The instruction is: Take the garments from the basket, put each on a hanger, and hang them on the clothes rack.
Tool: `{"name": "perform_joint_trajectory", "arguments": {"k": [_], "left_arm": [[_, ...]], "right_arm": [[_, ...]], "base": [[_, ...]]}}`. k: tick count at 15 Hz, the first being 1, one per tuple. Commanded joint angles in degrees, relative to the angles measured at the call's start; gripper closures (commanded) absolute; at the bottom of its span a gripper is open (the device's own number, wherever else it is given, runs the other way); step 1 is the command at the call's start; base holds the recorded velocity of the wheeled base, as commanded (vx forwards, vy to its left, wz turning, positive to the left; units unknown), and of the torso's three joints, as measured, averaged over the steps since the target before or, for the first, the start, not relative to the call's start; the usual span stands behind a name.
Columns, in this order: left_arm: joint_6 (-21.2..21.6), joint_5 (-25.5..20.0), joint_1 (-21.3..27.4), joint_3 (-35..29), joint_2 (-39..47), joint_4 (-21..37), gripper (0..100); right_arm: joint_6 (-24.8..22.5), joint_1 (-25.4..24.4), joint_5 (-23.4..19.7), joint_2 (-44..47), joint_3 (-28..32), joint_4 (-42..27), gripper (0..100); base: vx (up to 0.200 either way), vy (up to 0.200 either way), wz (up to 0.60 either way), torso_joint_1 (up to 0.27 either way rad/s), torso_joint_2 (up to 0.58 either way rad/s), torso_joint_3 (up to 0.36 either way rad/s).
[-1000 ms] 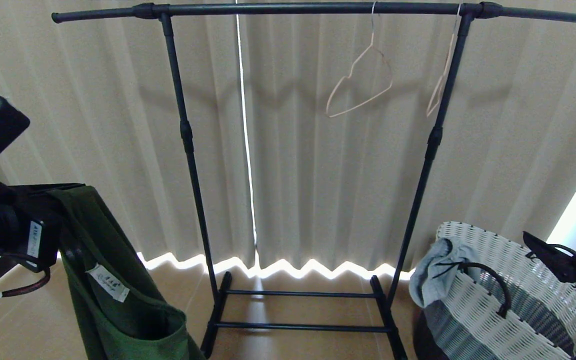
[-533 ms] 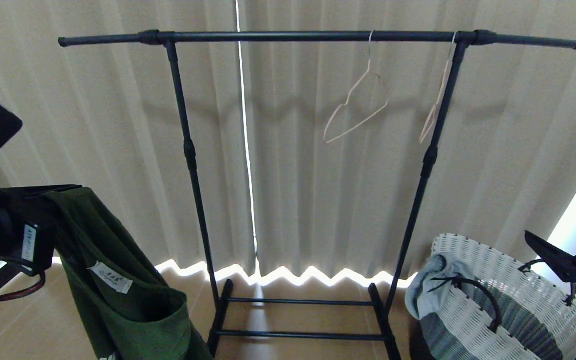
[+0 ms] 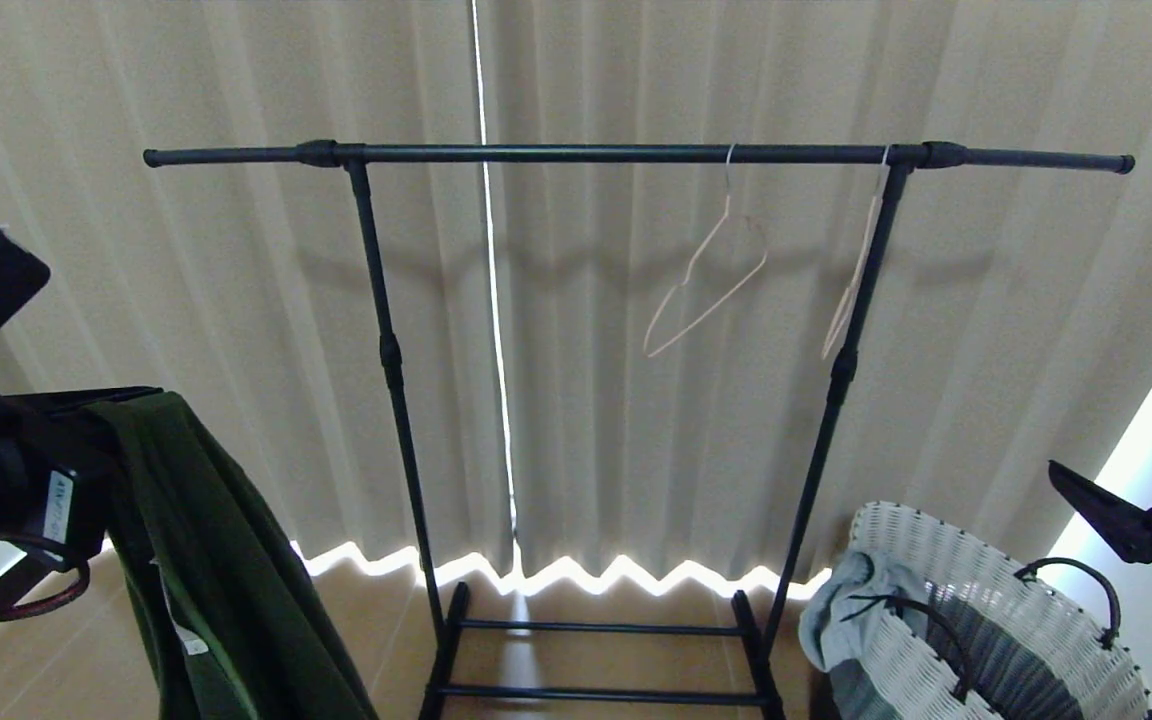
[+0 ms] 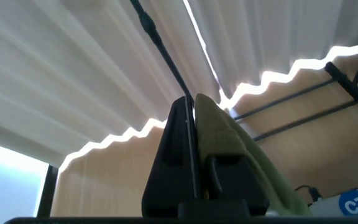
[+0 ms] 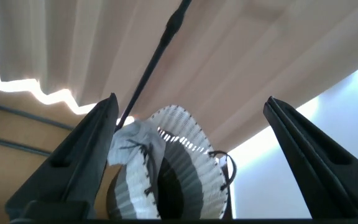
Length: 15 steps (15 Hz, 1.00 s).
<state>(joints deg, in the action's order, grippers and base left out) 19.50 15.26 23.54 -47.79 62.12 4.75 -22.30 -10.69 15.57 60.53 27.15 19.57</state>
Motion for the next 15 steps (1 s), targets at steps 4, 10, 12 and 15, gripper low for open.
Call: {"name": "perform_joint_trajectory", "arguments": {"k": [4,10,12,15], "left_arm": [[0.1,-0.4,0.0,0.2,-0.5,0.1,100],[0.4,-0.7,0.1,1.4,-1.5,0.0,100],[0.3,-0.7,0.1,1.3,-1.6,0.0,100],[0.3,-0.6,0.1,1.4,-1.1,0.0,100]], "right_arm": [[0.0,0.0,0.0,0.1,0.0,0.0,0],[0.1,0.0,-0.2,0.3,0.2,1.6,0],[0.1,0.0,-0.2,0.5,1.0,1.6,0],[0.1,0.0,-0.2,0.6,1.6,1.6,0]], "base": [[0.000,0.000,0.00,0.245,-0.50,-0.257],[0.000,0.000,0.00,0.158,-0.33,-0.168],[0.000,0.000,0.00,0.000,0.00,0.000],[0.000,0.000,0.00,0.000,0.00,0.000]]}}
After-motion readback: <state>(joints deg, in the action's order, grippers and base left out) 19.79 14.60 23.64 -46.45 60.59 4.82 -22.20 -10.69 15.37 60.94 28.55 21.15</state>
